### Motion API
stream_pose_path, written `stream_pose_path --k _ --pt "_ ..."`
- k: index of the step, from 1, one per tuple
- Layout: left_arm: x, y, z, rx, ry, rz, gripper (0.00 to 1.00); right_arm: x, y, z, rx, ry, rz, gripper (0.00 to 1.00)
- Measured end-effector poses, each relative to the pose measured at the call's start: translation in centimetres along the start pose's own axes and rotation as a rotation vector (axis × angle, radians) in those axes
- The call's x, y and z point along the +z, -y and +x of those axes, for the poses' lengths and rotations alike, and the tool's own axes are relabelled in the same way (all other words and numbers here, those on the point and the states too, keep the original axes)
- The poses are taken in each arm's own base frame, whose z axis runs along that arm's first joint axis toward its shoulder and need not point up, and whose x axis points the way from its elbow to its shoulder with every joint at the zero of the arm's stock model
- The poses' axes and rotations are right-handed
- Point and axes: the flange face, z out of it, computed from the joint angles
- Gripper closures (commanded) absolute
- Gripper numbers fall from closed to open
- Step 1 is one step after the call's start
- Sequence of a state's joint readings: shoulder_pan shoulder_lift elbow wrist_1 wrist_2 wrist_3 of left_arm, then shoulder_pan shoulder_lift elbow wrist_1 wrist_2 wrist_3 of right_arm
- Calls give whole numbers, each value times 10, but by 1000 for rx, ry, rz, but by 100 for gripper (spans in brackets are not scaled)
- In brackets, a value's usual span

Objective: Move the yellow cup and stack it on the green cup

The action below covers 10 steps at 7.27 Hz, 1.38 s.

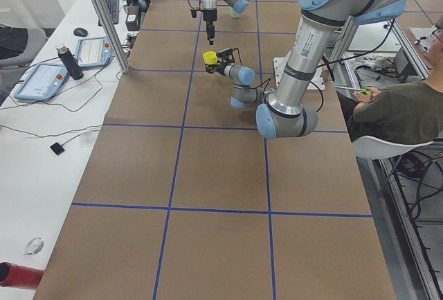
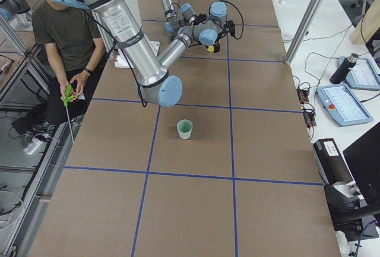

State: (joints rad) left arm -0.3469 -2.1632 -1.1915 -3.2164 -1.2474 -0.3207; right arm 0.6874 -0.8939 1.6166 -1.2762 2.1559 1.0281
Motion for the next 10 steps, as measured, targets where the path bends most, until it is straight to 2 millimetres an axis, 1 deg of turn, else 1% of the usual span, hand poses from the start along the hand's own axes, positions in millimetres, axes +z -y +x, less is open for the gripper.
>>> stream_pose_path --k 1,2,4,6,7,8,10 --pt "-2 -4 13 -7 -6 2 49 4 -3 -4 3 1 -6 6" --pt "-4 -8 25 -13 -8 3 50 9 -7 -7 1 2 -16 8" --pt "-5 -8 35 -19 -11 8 50 17 -15 -11 -4 4 -32 15" --pt "-5 1 39 -27 -15 25 50 21 -19 -10 0 3 -40 29" --pt "-5 3 40 -29 -16 30 50 21 -22 -9 11 3 -42 32" --pt "-5 6 41 -31 -15 35 50 22 -23 -10 25 5 -45 39" --pt "-4 8 42 -34 -15 39 50 23 -28 -12 40 9 -50 61"
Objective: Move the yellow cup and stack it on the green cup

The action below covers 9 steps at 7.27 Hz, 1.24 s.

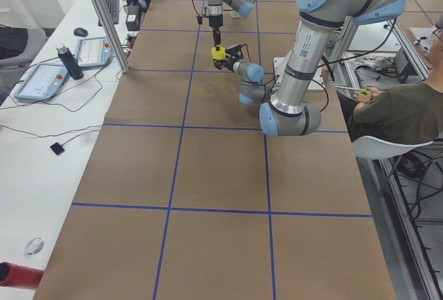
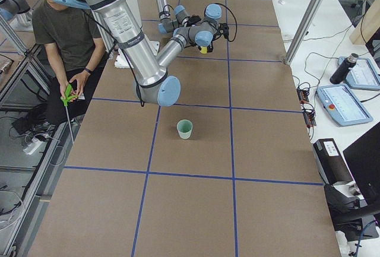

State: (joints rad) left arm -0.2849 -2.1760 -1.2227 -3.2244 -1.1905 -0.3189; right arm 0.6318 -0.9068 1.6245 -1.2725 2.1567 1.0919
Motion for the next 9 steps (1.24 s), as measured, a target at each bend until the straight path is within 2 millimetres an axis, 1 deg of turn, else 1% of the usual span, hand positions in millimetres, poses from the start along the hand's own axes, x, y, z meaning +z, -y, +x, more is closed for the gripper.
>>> stream_pose_path --k 1,2,3,4,5,6,7,9 --pt "0 1 0 -1 0 3 50 1 -3 -2 11 7 -1 69" --pt "1 3 1 -3 -1 5 50 3 -5 -2 15 17 1 86" --pt "0 3 1 -4 -1 6 47 4 -7 0 19 25 3 100" --pt "0 3 1 -4 -1 6 18 3 -8 0 22 29 6 100" --pt "0 4 1 -5 -1 7 1 1 -9 -1 31 35 8 100" --pt "0 7 2 -10 1 14 0 -3 -11 -6 40 47 9 100" --pt "-1 11 2 -17 8 25 0 -6 -11 -7 48 51 12 100" --pt "-6 21 2 -32 9 53 0 -18 -11 -4 60 60 24 100"
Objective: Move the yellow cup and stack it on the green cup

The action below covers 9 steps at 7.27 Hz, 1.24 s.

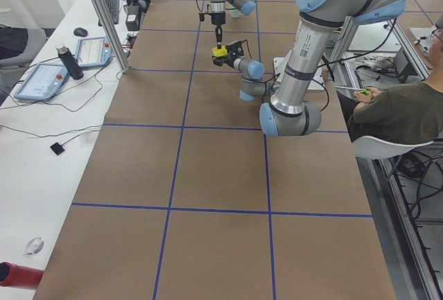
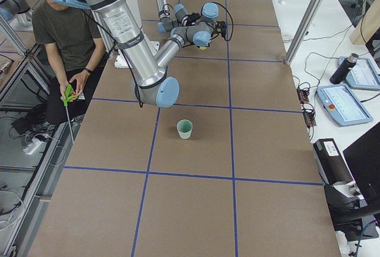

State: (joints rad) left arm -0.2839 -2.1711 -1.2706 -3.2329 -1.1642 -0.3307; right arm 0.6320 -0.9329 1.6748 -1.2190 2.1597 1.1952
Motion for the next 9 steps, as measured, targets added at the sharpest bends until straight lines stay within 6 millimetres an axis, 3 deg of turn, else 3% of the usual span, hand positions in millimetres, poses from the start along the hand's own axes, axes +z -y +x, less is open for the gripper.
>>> stream_pose_path --k 2,3,5,7,9 --pt "-4 1 -2 -4 2 9 0 -34 3 33 43 -5 44 100" --pt "-7 -2 -4 -2 7 4 0 -61 10 67 87 -23 87 100" --pt "-9 -5 -5 -28 18 2 0 -116 15 165 197 -102 179 100" --pt "-9 -8 -9 -73 65 11 0 -171 -26 264 302 -188 235 100" --pt "-6 -10 -13 -117 115 20 0 -213 -91 339 377 -278 235 100"
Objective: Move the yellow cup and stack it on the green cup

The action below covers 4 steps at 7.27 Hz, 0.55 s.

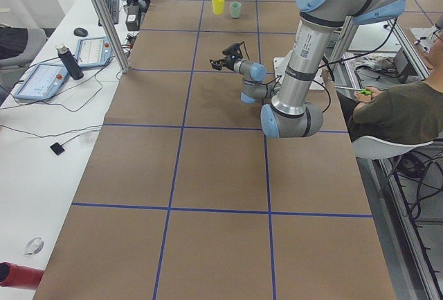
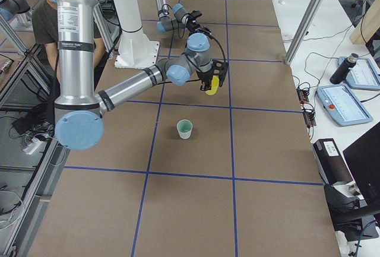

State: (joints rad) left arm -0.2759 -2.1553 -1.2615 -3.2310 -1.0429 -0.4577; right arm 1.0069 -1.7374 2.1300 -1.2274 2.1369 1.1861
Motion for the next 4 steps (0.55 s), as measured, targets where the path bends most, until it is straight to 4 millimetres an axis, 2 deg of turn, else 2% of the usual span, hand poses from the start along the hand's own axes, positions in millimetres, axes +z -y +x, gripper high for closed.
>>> stream_pose_path --k 1,2,4 --pt "1 -3 -2 -64 14 -4 0 -8 -12 38 -15 -47 -7 100" --pt "2 -7 -4 -110 21 -8 0 -13 -18 65 -36 -82 -14 100" --pt "2 -8 -4 -140 25 -9 0 -13 -25 93 -47 -122 -30 100"
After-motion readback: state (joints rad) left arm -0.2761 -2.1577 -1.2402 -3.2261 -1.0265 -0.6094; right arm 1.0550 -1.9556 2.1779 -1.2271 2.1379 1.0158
